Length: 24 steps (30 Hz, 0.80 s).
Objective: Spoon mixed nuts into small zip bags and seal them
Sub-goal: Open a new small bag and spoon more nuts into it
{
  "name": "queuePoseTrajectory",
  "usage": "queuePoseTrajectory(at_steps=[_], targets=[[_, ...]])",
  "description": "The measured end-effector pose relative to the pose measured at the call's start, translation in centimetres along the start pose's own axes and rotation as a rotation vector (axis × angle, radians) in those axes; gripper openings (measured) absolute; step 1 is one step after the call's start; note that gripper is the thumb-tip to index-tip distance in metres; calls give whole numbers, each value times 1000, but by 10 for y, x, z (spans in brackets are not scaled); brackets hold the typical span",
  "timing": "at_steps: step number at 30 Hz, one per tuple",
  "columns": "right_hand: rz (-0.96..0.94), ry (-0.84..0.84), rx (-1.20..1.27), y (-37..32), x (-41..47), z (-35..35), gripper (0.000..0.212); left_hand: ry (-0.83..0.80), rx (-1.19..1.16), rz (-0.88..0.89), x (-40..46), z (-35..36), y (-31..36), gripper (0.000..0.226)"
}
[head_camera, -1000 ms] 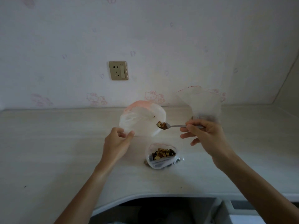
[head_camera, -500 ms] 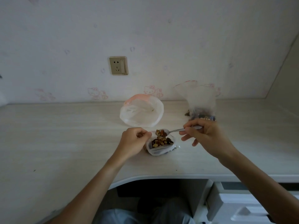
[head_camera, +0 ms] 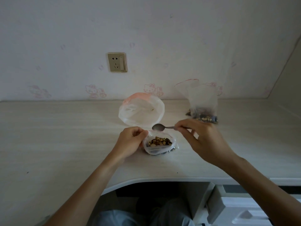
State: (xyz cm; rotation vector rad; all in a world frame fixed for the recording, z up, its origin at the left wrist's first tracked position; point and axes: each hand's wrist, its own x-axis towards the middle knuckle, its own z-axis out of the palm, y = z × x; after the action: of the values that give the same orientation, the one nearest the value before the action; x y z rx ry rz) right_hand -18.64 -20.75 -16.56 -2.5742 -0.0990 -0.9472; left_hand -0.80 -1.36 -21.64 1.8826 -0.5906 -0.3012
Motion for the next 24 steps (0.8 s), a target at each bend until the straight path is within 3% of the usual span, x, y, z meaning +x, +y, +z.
queuePoseTrajectory(at_steps=[5,8,11,19,24], targets=[[390,151,318,13,40,24,8,28,7,34,14,-1,-6,24],[626,148,517,23,65,45,10,33,-68,31,19,2,-12,24],[744,118,575,34,79,68,10,26,-90,57,20,3,-17,24],[815,-2,417,66,82,102,7,10,-101,80,20,3,-20,24],[617,-150,144,72,75,86,27,4,-89,73,17,3,-15,22]])
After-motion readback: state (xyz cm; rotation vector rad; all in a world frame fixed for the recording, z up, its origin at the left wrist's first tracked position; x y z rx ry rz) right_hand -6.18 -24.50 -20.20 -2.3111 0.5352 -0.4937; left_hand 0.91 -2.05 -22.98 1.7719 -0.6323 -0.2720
